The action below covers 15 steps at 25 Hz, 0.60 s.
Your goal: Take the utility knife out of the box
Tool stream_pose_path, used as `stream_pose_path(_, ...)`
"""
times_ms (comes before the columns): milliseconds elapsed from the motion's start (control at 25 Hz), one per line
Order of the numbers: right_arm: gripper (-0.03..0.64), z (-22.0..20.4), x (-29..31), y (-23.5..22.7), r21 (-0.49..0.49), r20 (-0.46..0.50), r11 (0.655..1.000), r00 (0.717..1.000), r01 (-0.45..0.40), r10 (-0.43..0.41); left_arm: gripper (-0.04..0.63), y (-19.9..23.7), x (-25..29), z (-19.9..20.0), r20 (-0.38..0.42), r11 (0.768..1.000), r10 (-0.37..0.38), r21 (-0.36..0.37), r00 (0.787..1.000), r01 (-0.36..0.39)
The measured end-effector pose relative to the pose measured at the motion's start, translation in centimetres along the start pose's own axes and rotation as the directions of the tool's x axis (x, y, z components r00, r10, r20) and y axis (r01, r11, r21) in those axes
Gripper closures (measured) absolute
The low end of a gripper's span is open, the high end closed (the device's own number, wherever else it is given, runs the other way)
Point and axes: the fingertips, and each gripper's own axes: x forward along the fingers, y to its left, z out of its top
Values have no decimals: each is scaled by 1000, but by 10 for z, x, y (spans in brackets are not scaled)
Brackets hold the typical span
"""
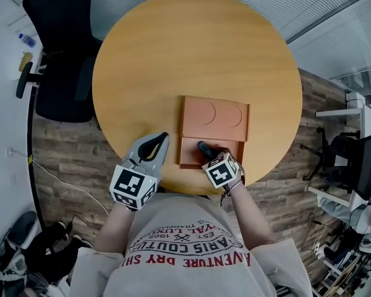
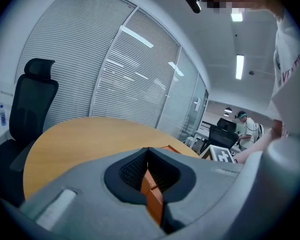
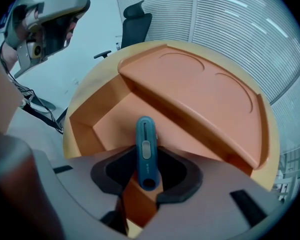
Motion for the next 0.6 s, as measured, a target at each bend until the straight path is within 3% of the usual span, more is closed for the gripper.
stream_pose_path(280,483,1,-3,7,-41,9,999,1000,-18,19,586,-22,-1,7,9,998,-38,59,999,37)
stream_pose_path(440,483,5,-23,18,-44,74,998,996,-50,53,584,-28,-6,12,26,996,-36,79,999,34)
stream_pose_path(600,483,15,-48,19,-63,143,998,989,-22,31,586,-30,-10,15,43,997,-24,73,999,21)
